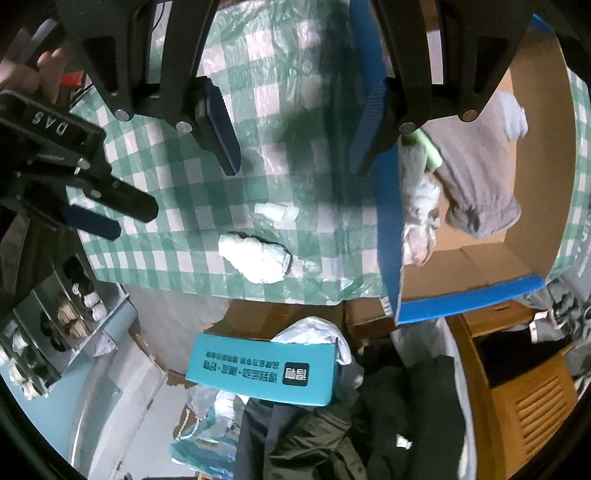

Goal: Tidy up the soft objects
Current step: 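Move both tools back over the white gloves on the table, then lower the right tool and close it on the crumpled white glove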

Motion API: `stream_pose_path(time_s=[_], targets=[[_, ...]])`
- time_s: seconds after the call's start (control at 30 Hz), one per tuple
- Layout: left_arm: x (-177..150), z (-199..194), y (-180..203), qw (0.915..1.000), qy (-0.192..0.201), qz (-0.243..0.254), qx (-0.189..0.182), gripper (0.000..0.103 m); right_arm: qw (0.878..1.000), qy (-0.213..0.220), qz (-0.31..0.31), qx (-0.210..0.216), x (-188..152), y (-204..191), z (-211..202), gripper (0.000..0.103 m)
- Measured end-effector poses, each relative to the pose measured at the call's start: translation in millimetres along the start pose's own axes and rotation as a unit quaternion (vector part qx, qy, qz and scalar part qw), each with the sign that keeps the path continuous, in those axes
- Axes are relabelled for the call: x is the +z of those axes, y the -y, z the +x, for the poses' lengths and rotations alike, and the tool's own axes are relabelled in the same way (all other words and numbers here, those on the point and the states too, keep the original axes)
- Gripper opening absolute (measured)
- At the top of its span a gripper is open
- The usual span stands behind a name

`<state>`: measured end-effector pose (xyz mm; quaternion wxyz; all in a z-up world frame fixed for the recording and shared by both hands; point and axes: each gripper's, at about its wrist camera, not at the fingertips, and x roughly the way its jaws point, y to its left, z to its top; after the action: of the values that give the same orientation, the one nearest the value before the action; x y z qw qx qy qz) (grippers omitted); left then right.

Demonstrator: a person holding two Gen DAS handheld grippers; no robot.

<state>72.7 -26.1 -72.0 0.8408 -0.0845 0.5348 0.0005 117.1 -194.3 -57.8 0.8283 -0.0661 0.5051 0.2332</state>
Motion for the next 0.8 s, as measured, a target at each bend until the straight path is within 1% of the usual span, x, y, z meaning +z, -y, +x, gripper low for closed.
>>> stream_pose_path(time_s=[0.13, 0.33, 0.43, 0.6, 0.67, 0.8], targets=[[14, 8, -2, 0.9999, 0.003, 0.006, 0.013, 0.063, 1.000, -0.005, -0.008, -0.004, 20, 8, 6, 0.064], [30, 25, -6, 0.9999, 0.007, 0.002, 0.014, 0.063, 1.000, -0.015, -0.014, -0.007, 45, 17, 30, 0.064], [35, 36, -6, 0.9999, 0.008, -0.001, 0.013, 0.063, 1.000, -0.022, -0.011, 0.006, 49, 19, 47, 0.064], [36, 57, -4, 0.9999, -0.007, -0.014, 0.003, 0.063, 0.999, -0.038, -0.003, 0.024, 52, 18, 73, 0.064], [35, 62, -2, 0.9997, -0.003, -0.011, 0.021, 0.066, 0.999, -0.043, -0.003, 0.027, 53, 17, 81, 0.064], [37, 64, 3, 0.9997, 0.006, 0.000, 0.025, 0.072, 0.998, -0.051, -0.008, 0.031, 55, 16, 91, 0.064]])
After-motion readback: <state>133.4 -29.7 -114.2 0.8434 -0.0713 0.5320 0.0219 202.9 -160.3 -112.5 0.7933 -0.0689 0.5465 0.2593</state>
